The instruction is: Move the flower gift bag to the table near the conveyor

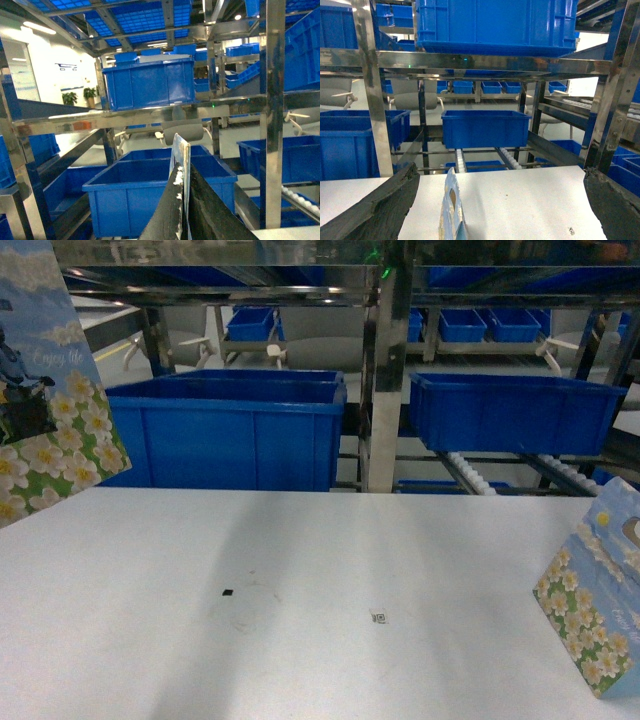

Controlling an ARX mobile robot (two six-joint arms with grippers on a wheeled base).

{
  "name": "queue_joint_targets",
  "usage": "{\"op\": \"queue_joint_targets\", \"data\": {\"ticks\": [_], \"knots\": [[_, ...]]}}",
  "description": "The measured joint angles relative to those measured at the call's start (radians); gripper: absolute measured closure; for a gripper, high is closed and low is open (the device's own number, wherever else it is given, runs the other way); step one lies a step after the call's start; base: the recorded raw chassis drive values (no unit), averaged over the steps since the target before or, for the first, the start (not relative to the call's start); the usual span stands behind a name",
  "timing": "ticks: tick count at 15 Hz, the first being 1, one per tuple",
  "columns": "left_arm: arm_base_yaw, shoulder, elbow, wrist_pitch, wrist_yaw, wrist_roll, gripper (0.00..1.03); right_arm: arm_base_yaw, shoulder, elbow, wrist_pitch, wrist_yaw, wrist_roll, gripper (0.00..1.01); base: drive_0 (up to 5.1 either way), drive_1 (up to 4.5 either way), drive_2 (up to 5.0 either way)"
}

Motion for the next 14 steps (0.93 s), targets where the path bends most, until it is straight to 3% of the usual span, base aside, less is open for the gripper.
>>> {"op": "queue_joint_targets", "data": {"ticks": [3, 9, 14], "knots": [[-0.006, 0.210, 0.047, 0.152, -0.051, -0.024, 1.01, 0.000, 0.000, 0.000, 0.000, 0.000, 0.000, 0.03, 0.0, 0.00, 0.0], [-0.004, 0.592, 0.161, 0.148, -0.058, -0.080, 1.01, 0.000, 0.000, 0.000, 0.000, 0.000, 0.000, 0.03, 0.0, 0.00, 0.0], [-0.004, 0.735, 0.280, 0.149, -0.061, -0.132, 1.01, 0.000, 0.000, 0.000, 0.000, 0.000, 0.000, 0.03, 0.0, 0.00, 0.0]]}}
